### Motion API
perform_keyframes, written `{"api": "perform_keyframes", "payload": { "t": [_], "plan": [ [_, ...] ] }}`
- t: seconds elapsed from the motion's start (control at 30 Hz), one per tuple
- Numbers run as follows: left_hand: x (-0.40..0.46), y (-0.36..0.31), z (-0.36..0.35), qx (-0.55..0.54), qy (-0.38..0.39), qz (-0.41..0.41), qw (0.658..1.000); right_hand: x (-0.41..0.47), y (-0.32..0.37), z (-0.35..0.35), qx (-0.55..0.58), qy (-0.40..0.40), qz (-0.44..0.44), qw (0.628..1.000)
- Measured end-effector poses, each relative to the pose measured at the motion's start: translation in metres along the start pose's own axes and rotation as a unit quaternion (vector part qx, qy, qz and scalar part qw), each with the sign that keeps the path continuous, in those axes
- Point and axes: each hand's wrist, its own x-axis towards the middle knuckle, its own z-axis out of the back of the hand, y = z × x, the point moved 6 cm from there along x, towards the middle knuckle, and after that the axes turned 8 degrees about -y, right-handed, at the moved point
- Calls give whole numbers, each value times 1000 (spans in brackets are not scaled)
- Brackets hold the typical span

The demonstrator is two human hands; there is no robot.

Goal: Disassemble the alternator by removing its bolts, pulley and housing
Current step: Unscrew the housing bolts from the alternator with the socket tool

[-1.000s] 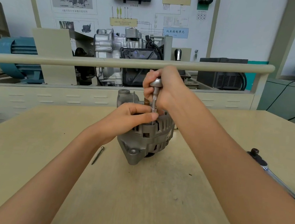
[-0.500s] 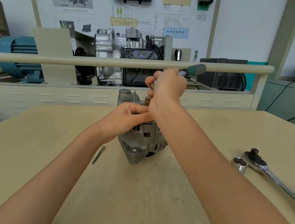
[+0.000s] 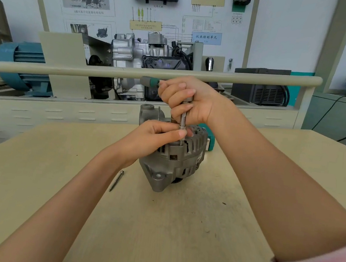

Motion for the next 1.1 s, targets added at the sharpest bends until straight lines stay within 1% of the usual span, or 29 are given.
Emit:
{"api": "perform_keyframes", "payload": {
  "t": [0.07, 0.13, 0.17, 0.23, 0.27, 0.3, 0.33, 0.37, 0.4, 0.47, 0.53, 0.6, 0.67, 0.7, 0.73, 0.77, 0.8, 0.83, 0.87, 0.93, 0.97, 1.0, 1.03, 1.1],
  "plan": [
    [1, 0, 0, -4, -8, -8, 1000, -2, 0, 3, 31, -30, 31, 999],
    [1, 0, 0, -5, -9, -14, 1000, -3, 3, 11, 81, -121, 117, 982],
    [1, 1, -1, -4, -6, -16, 1000, -6, 5, 16, 107, -186, 181, 960],
    [0, 0, 0, -4, -4, -17, 1000, -16, 6, 23, 139, -308, 321, 884],
    [0, 0, 0, -6, -4, -18, 1000, -19, 5, 24, 143, -345, 368, 852],
    [0, 1, 0, -6, -6, -19, 1000, -20, 4, 22, 139, -360, 390, 836],
    [0, 1, 0, -8, -8, -17, 1000, -20, 3, 20, 128, -361, 390, 838],
    [0, 1, 1, -11, -9, -16, 1000, -18, 3, 17, 110, -351, 373, 852],
    [-1, 1, 1, -16, -8, -12, 1000, -15, 4, 15, 90, -332, 344, 874],
    [-1, 0, 1, -21, -5, -7, 1000, -9, 5, 11, 55, -266, 258, 927],
    [-1, 0, 1, -20, -3, -2, 1000, -2, 6, 10, 48, -168, 170, 970],
    [0, 0, 0, -15, 4, 4, 1000, 1, 4, 7, 45, -79, 95, 991],
    [0, 0, -1, -15, 6, 4, 1000, -1, 1, 5, 36, -25, 49, 998],
    [0, 0, 0, -17, 2, 0, 1000, -1, 0, 3, 39, -10, 38, 998],
    [0, -1, 0, -20, -4, -5, 1000, -3, -1, 3, 46, -8, 35, 998],
    [0, -1, 0, -21, -10, -11, 1000, -4, -1, 3, 54, -23, 46, 997],
    [0, -1, 0, -26, -13, -15, 999, -4, 0, 5, 66, -58, 75, 993],
    [0, -1, -1, -32, -13, -20, 999, -4, 1, 9, 85, -111, 122, 983],
    [-1, -2, -1, -37, -11, -25, 999, -6, 2, 14, 106, -180, 183, 961],
    [-1, -3, -1, -34, -10, -31, 999, -14, 4, 23, 134, -315, 321, 883],
    [-1, -2, -1, -32, -11, -30, 999, -16, 4, 24, 136, -351, 361, 853],
    [-1, -2, 0, -34, -13, -25, 999, -15, 4, 23, 130, -364, 370, 845],
    [-1, -1, 0, -37, -15, -22, 999, -14, 4, 21, 115, -364, 355, 854],
    [-1, 0, 1, -41, -16, -17, 999, -11, 5, 19, 83, -322, 292, 897]
  ]
}}
